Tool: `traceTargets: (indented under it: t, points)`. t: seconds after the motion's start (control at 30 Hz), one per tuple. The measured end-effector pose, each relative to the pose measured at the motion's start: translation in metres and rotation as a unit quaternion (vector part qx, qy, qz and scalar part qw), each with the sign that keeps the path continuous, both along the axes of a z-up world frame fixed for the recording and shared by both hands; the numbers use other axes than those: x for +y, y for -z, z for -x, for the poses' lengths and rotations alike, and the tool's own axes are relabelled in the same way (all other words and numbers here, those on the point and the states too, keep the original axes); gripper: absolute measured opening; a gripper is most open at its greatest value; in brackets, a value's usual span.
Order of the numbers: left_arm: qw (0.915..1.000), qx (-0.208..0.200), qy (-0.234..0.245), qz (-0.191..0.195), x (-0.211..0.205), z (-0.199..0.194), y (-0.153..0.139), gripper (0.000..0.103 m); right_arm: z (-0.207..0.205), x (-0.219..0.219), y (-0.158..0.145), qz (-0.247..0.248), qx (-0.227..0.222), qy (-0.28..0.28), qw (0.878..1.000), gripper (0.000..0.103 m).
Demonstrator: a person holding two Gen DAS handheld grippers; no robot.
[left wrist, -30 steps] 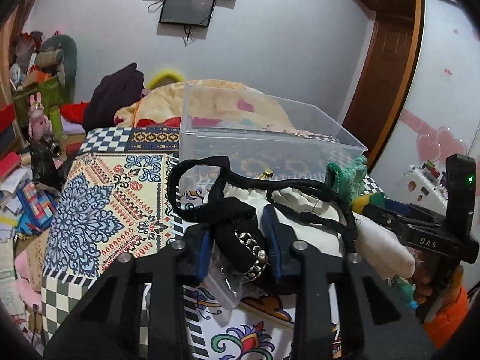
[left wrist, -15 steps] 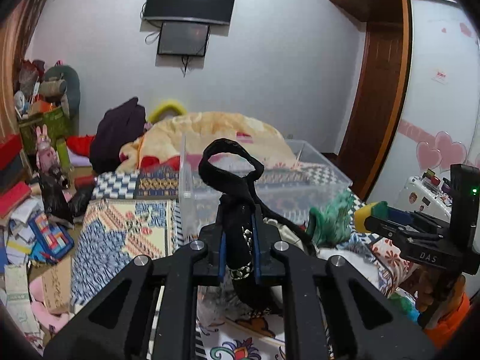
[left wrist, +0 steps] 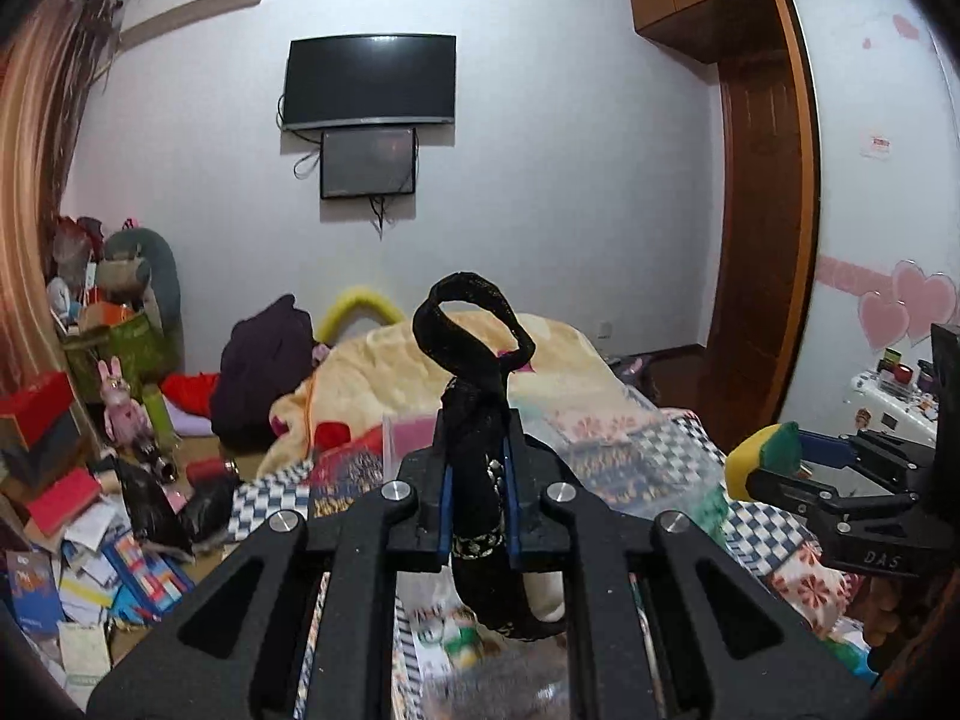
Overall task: Organize soft objects
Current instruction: 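Carry both items over the clear plastic box and open both tools to drop them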
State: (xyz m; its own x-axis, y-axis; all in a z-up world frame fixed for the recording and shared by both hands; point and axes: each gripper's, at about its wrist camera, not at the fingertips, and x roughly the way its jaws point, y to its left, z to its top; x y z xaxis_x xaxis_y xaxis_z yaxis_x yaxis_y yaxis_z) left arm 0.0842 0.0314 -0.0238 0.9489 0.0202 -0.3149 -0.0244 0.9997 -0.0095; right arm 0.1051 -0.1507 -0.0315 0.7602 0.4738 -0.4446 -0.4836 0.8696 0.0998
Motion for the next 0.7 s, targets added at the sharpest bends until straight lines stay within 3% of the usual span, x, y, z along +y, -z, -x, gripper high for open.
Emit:
traceTargets:
  t: [0.23, 0.43, 0.7]
  points:
    - [1.0, 0.0, -0.004, 0.005, 0.005, -0.031, -0.004, 0.012, -0.027, 0.011, -0.007, -0.005, -0.002, -0.006, 1.0, 0.06]
    - [0.9992, 0.018, -0.016, 0.032, 0.016, -0.063, 0.004, 0.012, -0.049, 0.024, 0.001, 0.014, 0.016, -0.01, 1.0, 0.06]
    - [0.9958, 0.085, -0.025, 0.023, 0.014, -0.101, 0.04, 0.012, -0.075, 0.042, 0.02, 0.05, 0.059, -0.017, 0.997, 0.06]
